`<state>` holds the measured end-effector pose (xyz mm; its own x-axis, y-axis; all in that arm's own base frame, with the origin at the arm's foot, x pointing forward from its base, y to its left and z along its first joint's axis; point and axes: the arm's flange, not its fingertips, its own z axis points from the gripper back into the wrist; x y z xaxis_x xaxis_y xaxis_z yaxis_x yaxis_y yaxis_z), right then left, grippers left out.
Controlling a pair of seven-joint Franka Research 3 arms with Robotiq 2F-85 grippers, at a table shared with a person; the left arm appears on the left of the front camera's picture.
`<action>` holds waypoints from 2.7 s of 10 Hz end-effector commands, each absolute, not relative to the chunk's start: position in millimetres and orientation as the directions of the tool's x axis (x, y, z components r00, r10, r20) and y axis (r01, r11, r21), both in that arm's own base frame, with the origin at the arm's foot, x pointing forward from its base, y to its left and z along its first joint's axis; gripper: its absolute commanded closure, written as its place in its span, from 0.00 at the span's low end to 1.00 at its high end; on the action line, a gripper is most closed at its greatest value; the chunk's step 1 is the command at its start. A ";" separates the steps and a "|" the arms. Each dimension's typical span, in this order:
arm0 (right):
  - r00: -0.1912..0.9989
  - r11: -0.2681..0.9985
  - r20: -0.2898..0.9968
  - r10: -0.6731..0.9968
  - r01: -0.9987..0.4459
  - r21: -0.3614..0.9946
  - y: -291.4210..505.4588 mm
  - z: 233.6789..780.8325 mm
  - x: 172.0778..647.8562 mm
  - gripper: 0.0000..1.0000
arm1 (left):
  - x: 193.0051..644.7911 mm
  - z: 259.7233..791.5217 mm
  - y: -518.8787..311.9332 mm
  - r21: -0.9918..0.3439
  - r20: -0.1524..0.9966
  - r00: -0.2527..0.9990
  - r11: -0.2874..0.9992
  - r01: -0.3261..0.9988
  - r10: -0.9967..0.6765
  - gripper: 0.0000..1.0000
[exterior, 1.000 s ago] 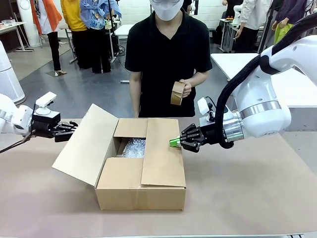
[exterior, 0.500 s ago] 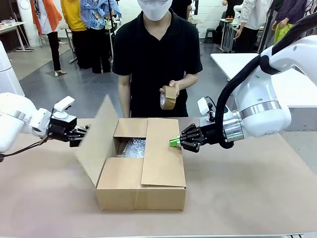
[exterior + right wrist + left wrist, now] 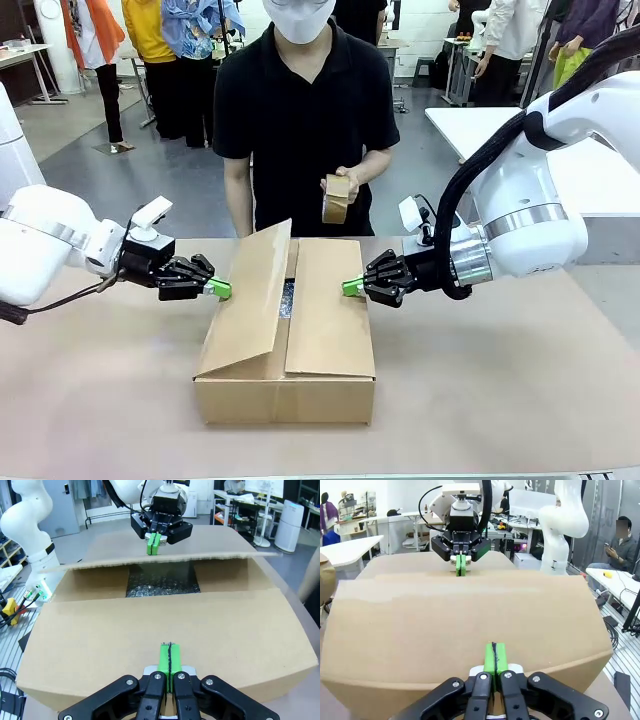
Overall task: Wrap the clocks to prevent damage.
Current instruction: Push the left (or right) flap of the Package Box to close it, then after the human seals the box with tape, release both hands from the side flaps of the Package Box.
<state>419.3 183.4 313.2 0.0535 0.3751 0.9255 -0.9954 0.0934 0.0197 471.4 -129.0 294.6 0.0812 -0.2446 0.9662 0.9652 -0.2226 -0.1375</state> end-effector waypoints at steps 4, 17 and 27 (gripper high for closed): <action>0.060 0.094 0.924 0.378 -0.995 0.026 184.6 309.4 418.9 0.99 | 470.4 278.5 -135.2 -0.068 0.917 -0.030 -0.228 0.971 -0.398 1.00; 0.060 0.094 0.924 0.378 -0.995 0.026 184.6 309.4 418.9 0.99 | 474.5 304.1 -135.2 -0.068 0.937 -0.021 -0.241 0.968 -0.348 1.00; 0.060 0.094 0.924 0.378 -0.995 0.026 184.6 309.4 418.9 0.99 | 474.5 304.1 -135.2 -0.068 0.937 -0.021 -0.241 0.968 -0.348 1.00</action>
